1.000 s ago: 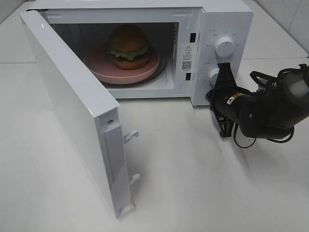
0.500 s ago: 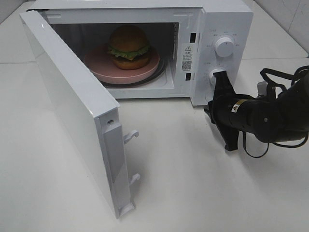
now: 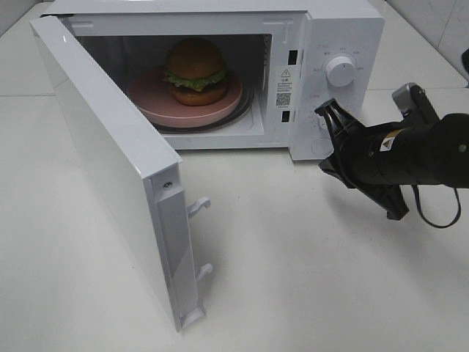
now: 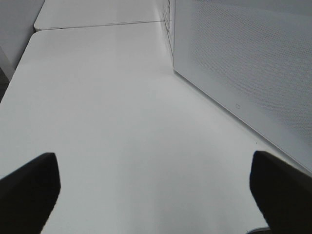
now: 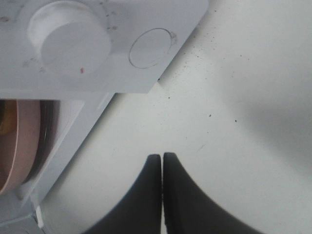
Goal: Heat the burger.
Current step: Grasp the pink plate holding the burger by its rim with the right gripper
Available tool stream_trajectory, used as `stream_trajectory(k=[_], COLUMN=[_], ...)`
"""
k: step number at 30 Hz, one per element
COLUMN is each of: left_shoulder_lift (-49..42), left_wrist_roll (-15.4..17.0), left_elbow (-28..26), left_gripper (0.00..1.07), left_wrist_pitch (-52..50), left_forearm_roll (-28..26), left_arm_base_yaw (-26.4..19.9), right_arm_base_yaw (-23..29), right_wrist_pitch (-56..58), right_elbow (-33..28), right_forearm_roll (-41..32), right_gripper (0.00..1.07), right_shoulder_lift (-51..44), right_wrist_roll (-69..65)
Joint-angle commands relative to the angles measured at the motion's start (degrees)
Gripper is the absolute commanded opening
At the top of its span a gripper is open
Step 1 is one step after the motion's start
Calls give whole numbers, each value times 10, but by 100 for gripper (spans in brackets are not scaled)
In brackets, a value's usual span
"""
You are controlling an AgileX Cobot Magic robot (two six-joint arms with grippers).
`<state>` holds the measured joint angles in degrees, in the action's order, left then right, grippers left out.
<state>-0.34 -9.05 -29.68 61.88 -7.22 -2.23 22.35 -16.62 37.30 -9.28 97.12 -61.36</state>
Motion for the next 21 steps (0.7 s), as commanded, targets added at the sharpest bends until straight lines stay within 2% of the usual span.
stream_trajectory(k=[1,4,6,21], left_shoulder_lift=[-1,-1,-1,-1], left_wrist_roll=[-1,-1,-1,-1], left_elbow=[-1,-1,-1,-1], left_gripper=[98,98,98,98], left_wrist_pitch=[-4,-4,-4,-4], left_forearm_roll=[-4,-4,-4,-4], left_arm_base_yaw=[-1,-1,-1,-1], right_arm_base_yaw=[0,0,0,0], right_wrist_pitch=[62,75,134,331], right_elbow=[-1,-1,-1,0], right_forearm_roll=[7,7,5,5], right_gripper=[0,0,0,0], right_shoulder_lift=[-54,-65,-103,-187], right_wrist_roll=[124,151,241,492])
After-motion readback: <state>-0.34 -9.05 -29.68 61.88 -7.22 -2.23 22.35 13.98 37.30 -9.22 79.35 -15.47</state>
